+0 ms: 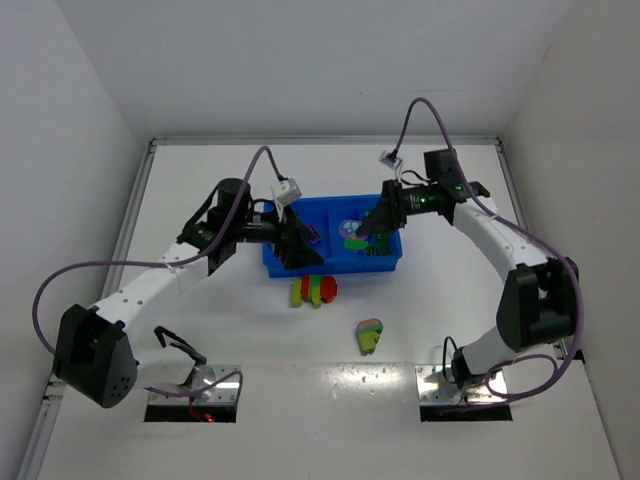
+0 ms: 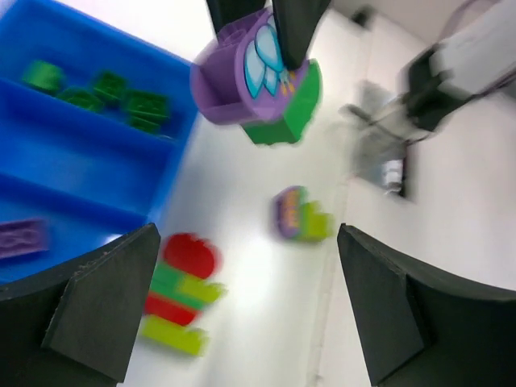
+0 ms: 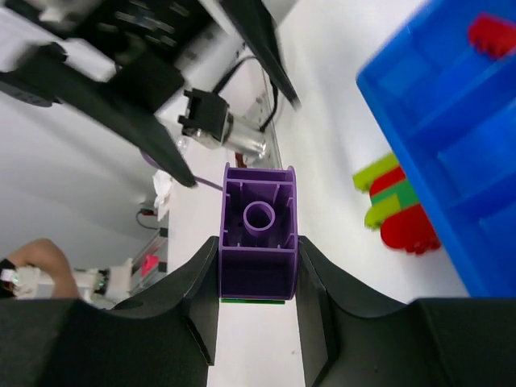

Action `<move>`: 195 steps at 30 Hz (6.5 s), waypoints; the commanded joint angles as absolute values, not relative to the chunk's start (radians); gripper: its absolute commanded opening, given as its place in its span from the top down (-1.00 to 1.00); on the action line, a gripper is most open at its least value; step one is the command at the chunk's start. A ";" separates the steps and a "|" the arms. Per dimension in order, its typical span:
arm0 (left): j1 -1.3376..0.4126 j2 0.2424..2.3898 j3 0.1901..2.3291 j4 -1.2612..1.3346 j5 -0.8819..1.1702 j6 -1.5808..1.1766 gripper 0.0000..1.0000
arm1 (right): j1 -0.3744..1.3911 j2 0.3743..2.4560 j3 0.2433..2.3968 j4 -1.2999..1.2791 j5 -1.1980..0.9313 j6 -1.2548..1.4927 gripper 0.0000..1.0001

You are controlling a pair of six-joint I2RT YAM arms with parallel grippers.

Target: Sort the legos into containers by color

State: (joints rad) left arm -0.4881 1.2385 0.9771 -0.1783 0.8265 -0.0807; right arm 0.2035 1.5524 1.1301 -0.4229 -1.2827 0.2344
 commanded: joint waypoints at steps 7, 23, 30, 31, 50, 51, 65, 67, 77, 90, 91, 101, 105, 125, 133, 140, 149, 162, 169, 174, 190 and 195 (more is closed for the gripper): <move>-0.440 1.298 0.833 0.516 1.243 -0.693 -0.95 | 0.251 1.549 1.261 -0.214 -1.384 0.343 0.77; -0.431 1.394 0.729 1.125 1.088 -1.068 -0.81 | 0.296 1.568 1.213 0.126 -1.266 0.666 0.80; -0.410 1.373 0.729 1.052 1.046 -1.020 -0.63 | 0.305 1.548 1.203 0.172 -1.244 0.699 0.83; -0.410 1.373 0.729 1.052 1.036 -1.020 -0.56 | 0.314 1.548 1.194 0.182 -1.244 0.712 0.83; -0.399 1.402 0.747 1.066 1.022 -1.034 -0.30 | 0.333 1.529 1.164 0.239 -1.235 0.772 0.83; -0.399 1.402 0.747 1.057 1.008 -1.034 -0.27 | 0.333 1.529 1.164 0.239 -1.235 0.772 0.83; -0.390 1.420 0.779 1.003 0.989 -1.019 -0.13 | 0.351 1.529 1.155 0.249 -1.226 0.772 0.85; -0.390 1.420 0.788 0.968 0.989 -1.008 -0.10 | 0.351 1.529 1.146 0.249 -1.226 0.772 0.85; -0.390 1.404 0.776 0.881 0.979 -0.944 0.71 | 0.341 1.529 1.164 0.249 -1.207 0.772 0.87; -0.390 1.255 0.615 0.637 0.945 -0.716 0.76 | 0.302 1.583 1.269 0.270 -1.132 0.781 0.95; -0.390 1.243 0.615 0.594 0.945 -0.684 0.76 | 0.290 1.592 1.269 0.282 -1.132 0.781 0.95; -0.276 1.063 0.686 0.345 0.916 -0.549 0.76 | 0.307 1.683 1.278 -0.005 -0.815 0.474 0.95; -0.224 1.043 0.770 0.149 0.807 -0.441 0.76 | 0.372 1.729 1.304 -0.084 -0.645 0.393 0.95; -0.063 1.005 0.870 -0.095 0.540 -0.379 0.79 | 0.620 2.034 1.617 -0.310 0.004 0.232 0.97; -0.063 1.035 0.879 -0.095 0.572 -0.368 0.79 | 0.649 2.071 1.626 -0.310 0.026 0.223 0.12; -0.063 1.054 0.879 -0.095 0.597 -0.348 0.79 | 0.658 1.959 1.552 -0.278 -0.089 0.247 -0.46; -0.155 1.120 0.888 -0.075 0.647 -0.318 0.79 | 0.418 1.568 1.366 -0.268 -0.121 0.264 -0.51; -0.529 1.647 1.291 -0.138 0.491 -0.215 0.76 | 0.046 1.062 0.961 -0.333 -0.204 0.166 -0.54; -0.614 1.971 1.592 -0.198 0.451 -0.216 0.71 | -0.103 1.005 0.894 -0.298 -0.373 0.225 -0.54; -0.646 2.115 1.741 -0.209 0.437 -0.216 0.61 | -0.124 1.005 0.876 -0.287 -0.429 0.236 -0.54; -0.657 2.028 1.735 -0.230 0.397 -0.207 -0.39 | -0.109 1.048 0.887 -0.368 -0.595 0.137 -0.54; -0.598 1.737 1.565 -0.198 0.314 -0.207 -0.39 | -0.016 1.077 0.911 -0.530 -0.661 -0.070 -0.43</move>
State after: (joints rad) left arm -0.6373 1.9759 1.6051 -0.2600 0.3595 -0.2138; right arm -0.0700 1.0714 0.8795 -0.4313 -0.5854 0.0895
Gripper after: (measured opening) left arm 0.691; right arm 0.720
